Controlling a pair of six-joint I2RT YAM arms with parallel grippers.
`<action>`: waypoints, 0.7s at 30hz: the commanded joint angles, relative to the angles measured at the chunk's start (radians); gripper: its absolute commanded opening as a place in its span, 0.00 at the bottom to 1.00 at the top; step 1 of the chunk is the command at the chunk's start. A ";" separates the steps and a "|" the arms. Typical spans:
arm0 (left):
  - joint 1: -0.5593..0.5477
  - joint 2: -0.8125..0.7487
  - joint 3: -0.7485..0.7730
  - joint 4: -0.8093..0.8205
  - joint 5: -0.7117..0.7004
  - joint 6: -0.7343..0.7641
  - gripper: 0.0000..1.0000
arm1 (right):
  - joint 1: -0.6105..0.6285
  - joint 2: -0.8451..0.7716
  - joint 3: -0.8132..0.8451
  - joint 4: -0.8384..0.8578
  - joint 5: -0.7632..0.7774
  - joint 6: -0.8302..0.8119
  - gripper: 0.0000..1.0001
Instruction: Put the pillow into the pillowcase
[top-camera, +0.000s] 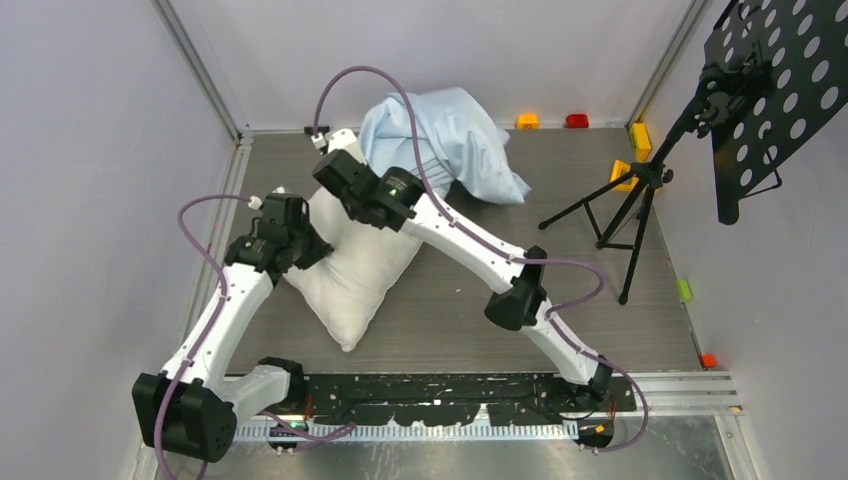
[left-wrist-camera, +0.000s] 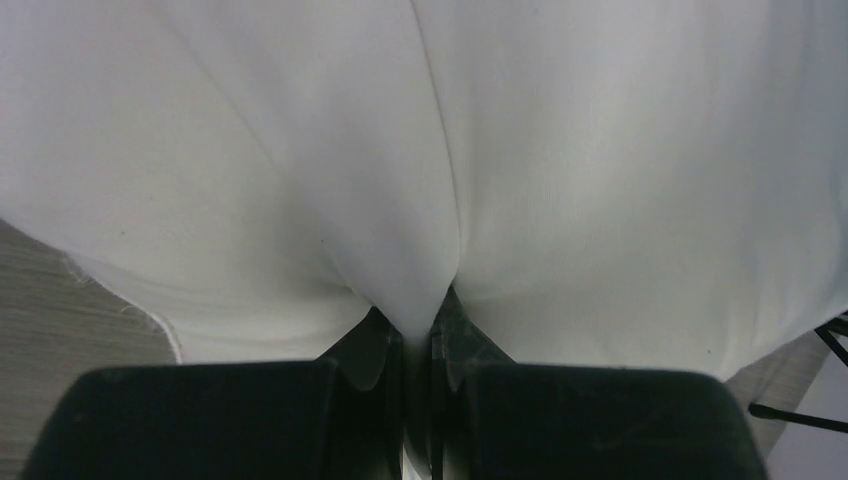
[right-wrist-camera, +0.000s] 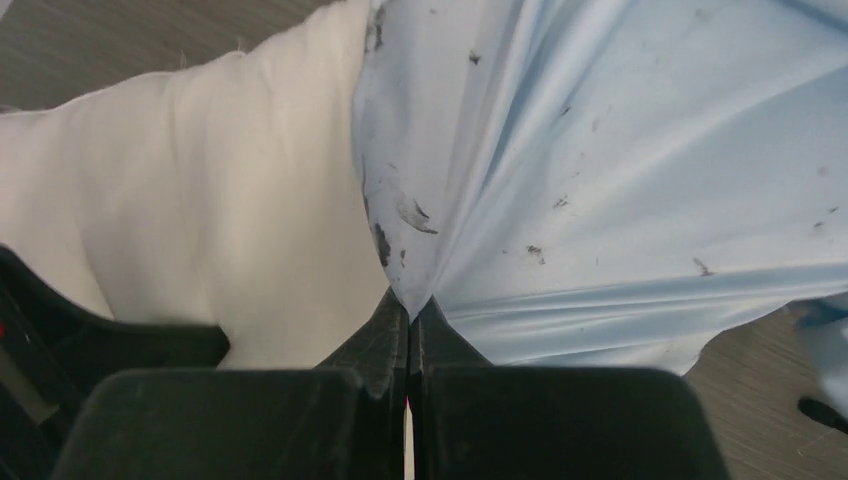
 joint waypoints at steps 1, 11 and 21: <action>0.059 0.026 0.064 0.049 0.082 -0.074 0.00 | 0.037 -0.145 -0.179 0.129 -0.111 0.083 0.00; 0.251 0.024 -0.045 0.070 0.219 -0.040 0.00 | -0.089 -0.394 -0.616 0.229 -0.062 0.054 0.55; 0.251 0.024 -0.045 0.058 0.210 -0.003 0.00 | -0.189 -0.754 -1.256 0.495 0.007 0.079 0.63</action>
